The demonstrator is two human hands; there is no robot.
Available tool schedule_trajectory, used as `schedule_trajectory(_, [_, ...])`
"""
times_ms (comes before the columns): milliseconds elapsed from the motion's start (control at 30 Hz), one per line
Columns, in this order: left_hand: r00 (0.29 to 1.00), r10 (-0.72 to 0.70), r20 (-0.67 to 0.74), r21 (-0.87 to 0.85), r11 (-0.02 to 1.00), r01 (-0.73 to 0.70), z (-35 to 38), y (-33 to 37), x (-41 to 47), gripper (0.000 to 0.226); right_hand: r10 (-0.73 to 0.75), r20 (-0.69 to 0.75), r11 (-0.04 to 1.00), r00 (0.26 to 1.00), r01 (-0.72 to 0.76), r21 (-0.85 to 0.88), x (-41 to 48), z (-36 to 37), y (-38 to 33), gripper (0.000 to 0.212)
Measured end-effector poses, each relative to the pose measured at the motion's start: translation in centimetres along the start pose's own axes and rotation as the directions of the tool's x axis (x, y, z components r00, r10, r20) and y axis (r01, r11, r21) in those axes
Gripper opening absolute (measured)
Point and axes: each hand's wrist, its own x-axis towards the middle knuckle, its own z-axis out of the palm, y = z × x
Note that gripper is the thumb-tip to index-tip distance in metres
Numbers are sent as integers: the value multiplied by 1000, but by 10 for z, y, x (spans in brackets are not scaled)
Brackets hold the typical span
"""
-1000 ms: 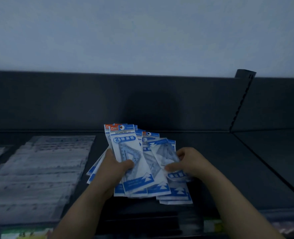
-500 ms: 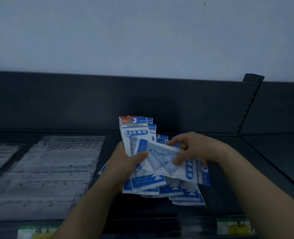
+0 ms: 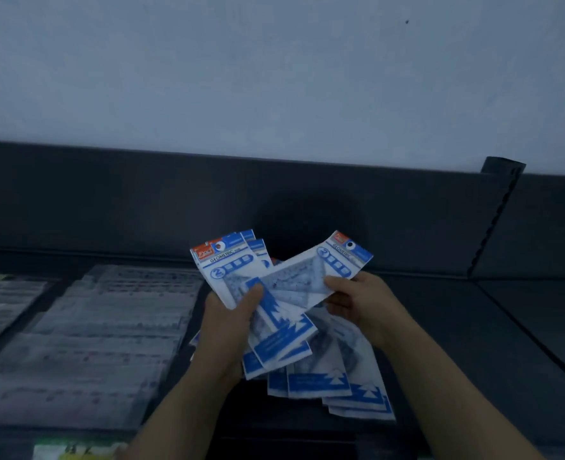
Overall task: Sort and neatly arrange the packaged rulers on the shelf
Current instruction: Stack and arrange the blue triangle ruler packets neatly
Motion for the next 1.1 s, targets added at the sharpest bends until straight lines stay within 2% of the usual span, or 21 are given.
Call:
schedule_trajectory(100, [996, -44, 75, 28, 999, 42, -6, 5, 1, 27, -11, 128, 951, 992, 49, -305, 0, -10, -11, 11])
schedule_trajectory(133, [988, -45, 148, 75, 997, 34, -6, 6, 0, 28, 5, 178, 930, 984, 61, -363, -2, -7, -11, 13])
schedule_trajectory(200, [960, -39, 276, 154, 988, -4, -4, 7, -5, 28, 33, 220, 933, 975, 49, -357, -3, 3, -9, 17])
schedule_trajectory(267, [972, 4, 234, 208, 977, -54, -7, 6, -5, 32, 16, 137, 951, 990, 27, -309, -1, 9, -4, 20])
schedule_trajectory(333, [992, 57, 109, 232, 969, -81, -19, 4, 1, 35, -29, 6, 905, 1000, 29, -424, 3, 2, 5, 16])
schedule_trajectory(400, [999, 34, 29, 266, 963, -40, -34, 4, 8, 37, -29, -41, 836, 999, 2, -548, 3, -8, 14, 8])
schedule_trajectory(467, [999, -13, 44, 347, 938, -3, -42, 0, 12, 37, 22, -59, 856, 998, -49, -515, -2, -12, 18, 8])
schedule_trajectory(567, [996, -25, 90, 464, 886, -20, -42, -5, 15, 49, 133, -26, 922, 991, -134, -363, -7, -5, 17, 35])
schedule_trajectory(667, [994, -18, 112, 514, 857, -43, -40, -5, 14, 51, 147, -40, 931, 988, -152, -333, -7, 6, 19, 44])
schedule_trajectory(833, [994, -6, 106, 457, 888, -43, -39, -5, 9, 48, 80, -37, 921, 996, -89, -378, -14, 20, 19, 10])
schedule_trajectory(967, [996, 1, 88, 332, 943, -30, -42, 1, 1, 29, 63, -95, 985, 993, -77, -152, -14, 11, 13, 15])
schedule_trajectory(1033, [995, -16, 98, 295, 956, -13, -43, 2, 0, 27, 76, -76, 996, 994, -79, -33, -14, 9, 11, 17])
schedule_trajectory(1100, [993, -29, 119, 275, 962, -5, -40, 3, -1, 30, 72, -36, 997, 997, -72, 8, -17, 16, 12, 17])
